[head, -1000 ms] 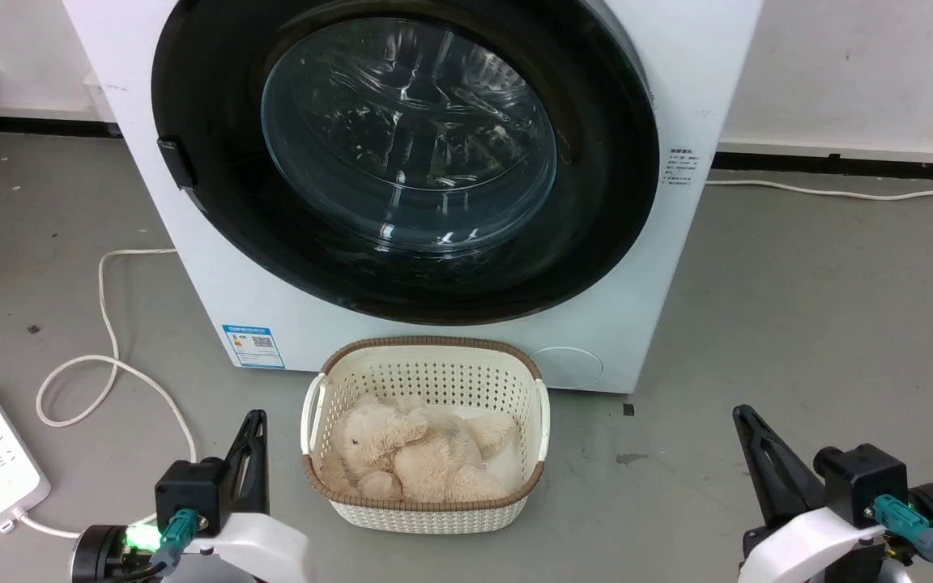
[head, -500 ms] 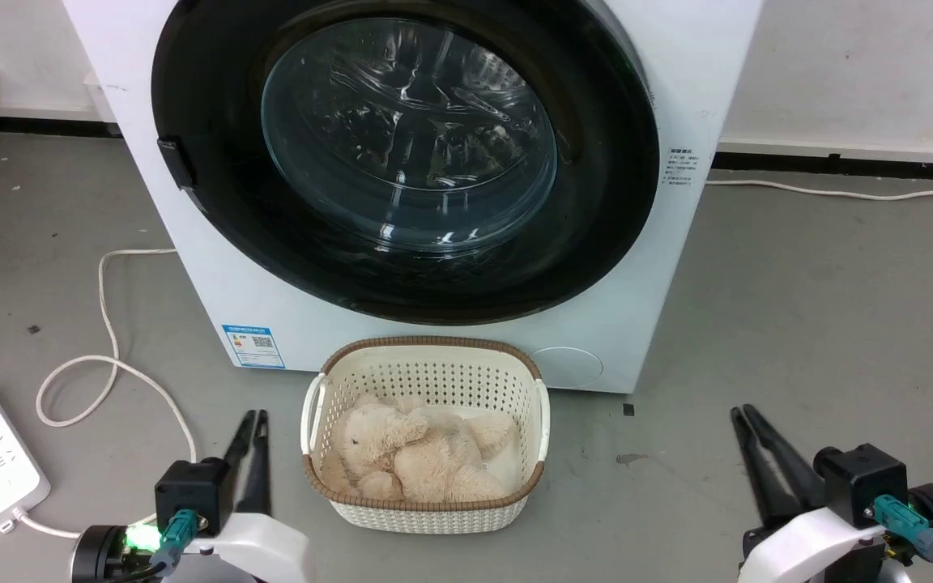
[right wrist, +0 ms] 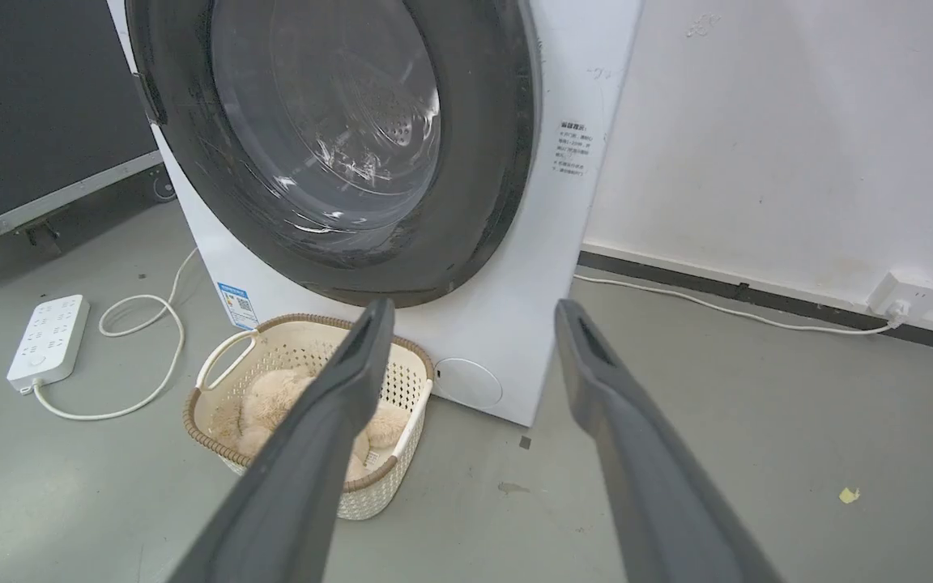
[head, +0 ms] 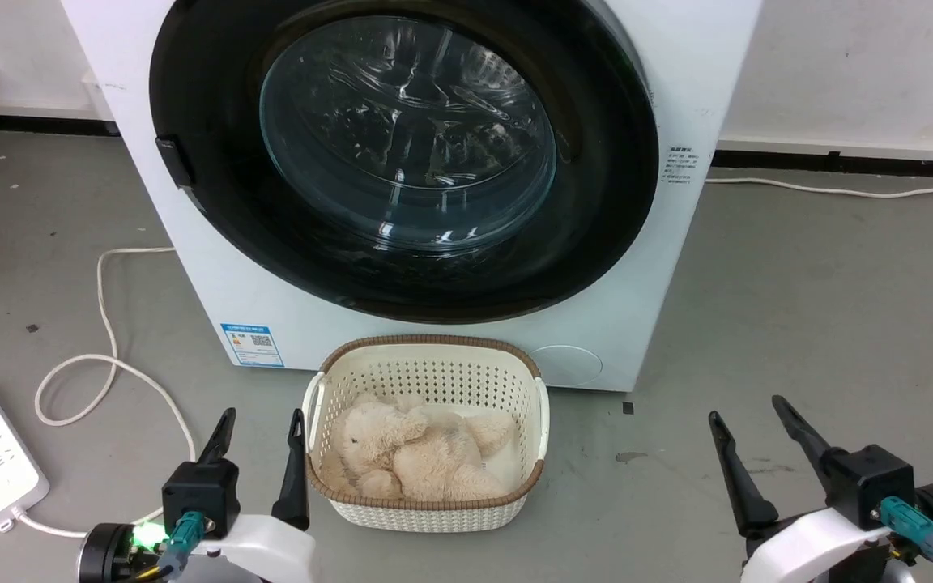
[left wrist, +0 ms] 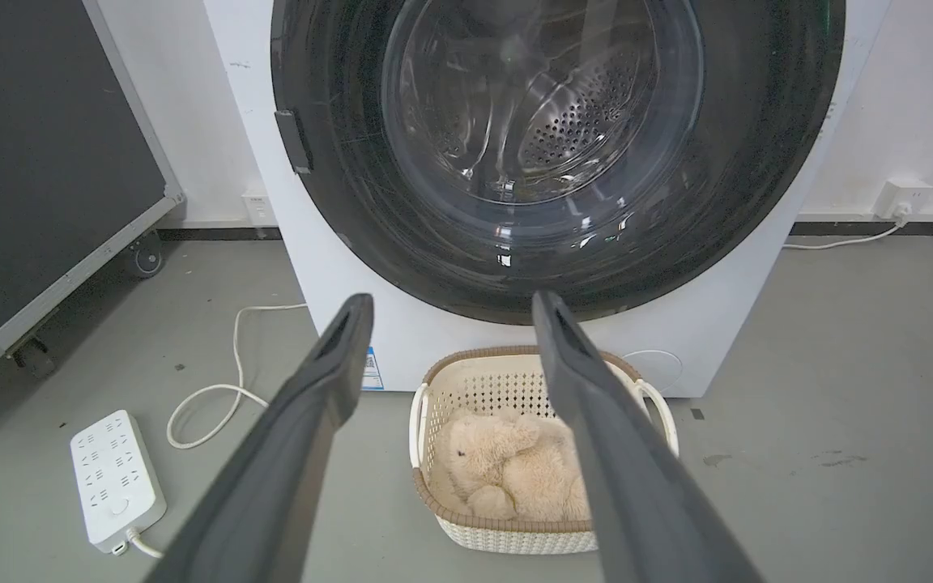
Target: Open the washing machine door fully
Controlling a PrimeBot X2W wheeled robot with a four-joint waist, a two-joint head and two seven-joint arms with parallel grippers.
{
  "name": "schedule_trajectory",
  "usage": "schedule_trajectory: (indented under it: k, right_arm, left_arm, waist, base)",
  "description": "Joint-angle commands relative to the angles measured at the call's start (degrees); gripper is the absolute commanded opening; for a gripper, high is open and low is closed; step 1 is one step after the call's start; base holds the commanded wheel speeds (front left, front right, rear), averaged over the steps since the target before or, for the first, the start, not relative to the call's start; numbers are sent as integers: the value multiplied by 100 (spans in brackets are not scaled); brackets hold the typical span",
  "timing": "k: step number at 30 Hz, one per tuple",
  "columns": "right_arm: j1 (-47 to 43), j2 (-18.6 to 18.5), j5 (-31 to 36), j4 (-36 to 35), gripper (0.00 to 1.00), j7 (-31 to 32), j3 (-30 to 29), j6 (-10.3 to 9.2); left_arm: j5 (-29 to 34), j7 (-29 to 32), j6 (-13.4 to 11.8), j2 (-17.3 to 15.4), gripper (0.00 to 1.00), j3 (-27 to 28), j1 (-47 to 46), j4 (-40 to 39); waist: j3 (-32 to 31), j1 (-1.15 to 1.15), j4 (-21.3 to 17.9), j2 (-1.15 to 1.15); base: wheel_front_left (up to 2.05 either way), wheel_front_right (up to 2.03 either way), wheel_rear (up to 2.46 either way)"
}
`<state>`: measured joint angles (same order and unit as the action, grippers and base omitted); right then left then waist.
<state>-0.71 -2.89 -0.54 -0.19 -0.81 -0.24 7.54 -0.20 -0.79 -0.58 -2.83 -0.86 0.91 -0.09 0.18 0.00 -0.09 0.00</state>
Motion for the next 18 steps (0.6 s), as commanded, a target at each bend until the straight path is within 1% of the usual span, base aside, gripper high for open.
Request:
schedule_trajectory:
  k: [1, 10, 18]
  right_arm:
    - [-36, 0, -25, -18, 100, -68, -29, -1]
    - [52, -6, 27, -92, 100, -175, -72, -1]
    - [272, -161, -6, -117, 100, -271, -51, -1]
  left_arm:
    - [-24, -68, -30, -1, 100, -19, 7, -16]
    - [-23, -176, -65, -2, 100, -115, -56, -63]
    - [-23, -271, -104, -2, 100, -210, -168, -129]
  waist:
    - [10, 0, 1, 0]
    - [178, 0, 15, 0]
    - [436, 0, 50, 0]
  base:
    - [0, 0, 0]
    - [0, 0, 0]
    - [0, 0, 0]
